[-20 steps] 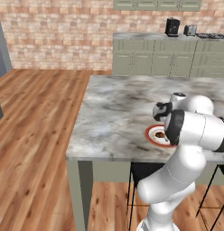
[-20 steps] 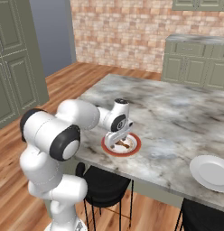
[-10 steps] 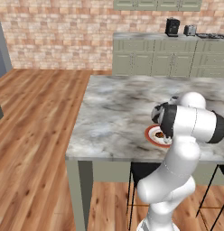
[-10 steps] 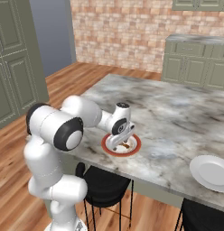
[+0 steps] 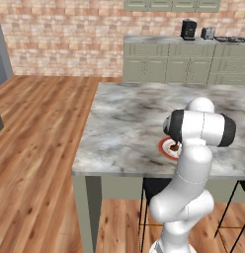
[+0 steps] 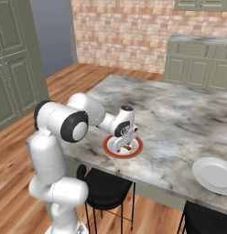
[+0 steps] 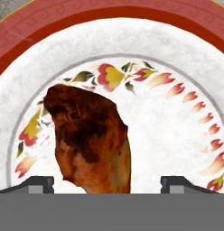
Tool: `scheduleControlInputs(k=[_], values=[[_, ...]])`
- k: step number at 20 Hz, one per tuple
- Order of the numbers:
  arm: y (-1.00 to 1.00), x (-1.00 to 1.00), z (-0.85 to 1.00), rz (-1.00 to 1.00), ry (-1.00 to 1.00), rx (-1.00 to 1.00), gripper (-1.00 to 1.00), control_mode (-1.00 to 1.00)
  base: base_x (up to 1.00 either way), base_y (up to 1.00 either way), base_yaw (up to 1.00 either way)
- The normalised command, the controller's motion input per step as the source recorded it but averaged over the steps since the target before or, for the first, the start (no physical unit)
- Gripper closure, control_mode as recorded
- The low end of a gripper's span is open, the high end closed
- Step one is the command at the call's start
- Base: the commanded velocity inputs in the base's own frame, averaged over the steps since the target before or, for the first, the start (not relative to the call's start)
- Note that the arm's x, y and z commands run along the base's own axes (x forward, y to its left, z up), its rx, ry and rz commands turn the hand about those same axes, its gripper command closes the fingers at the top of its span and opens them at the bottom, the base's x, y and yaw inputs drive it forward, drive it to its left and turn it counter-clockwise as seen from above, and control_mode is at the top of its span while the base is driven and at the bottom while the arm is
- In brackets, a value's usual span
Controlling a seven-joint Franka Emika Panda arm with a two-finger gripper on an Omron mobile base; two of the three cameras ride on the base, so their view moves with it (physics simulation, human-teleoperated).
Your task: Transport the chicken drumstick and garlic to the fridge. Place the chicken drumstick on the rack containing meat and place the garlic on the rack containing the vegetable, ensuring meats and vegetables are on different racks.
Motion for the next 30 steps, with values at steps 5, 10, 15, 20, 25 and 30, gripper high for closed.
scheduleControlInputs(k=[5,10,15,20,25,30], values=[[-0.16,0.2,-0.13,0.0,0.0,0.0,-1.0,-1.0,0.0,0.0,0.0],[-0.06,0.02,-0.22,0.0,0.0,0.0,-1.0,-1.0,0.0,0.0,0.0],[0.0,0.02,-0.4,0.01,0.01,0.0,-1.0,-1.0,0.0,0.0,0.0],[0.0,0.0,-0.83,0.02,0.13,0.0,1.0,-1.0,0.0,0.0,0.0],[0.07,-0.07,-0.86,0.02,0.07,0.0,1.0,-1.0,0.0,0.0,0.0],[0.0,-0.08,-0.55,0.01,0.02,0.0,1.0,-1.0,0.0,0.0,0.0]])
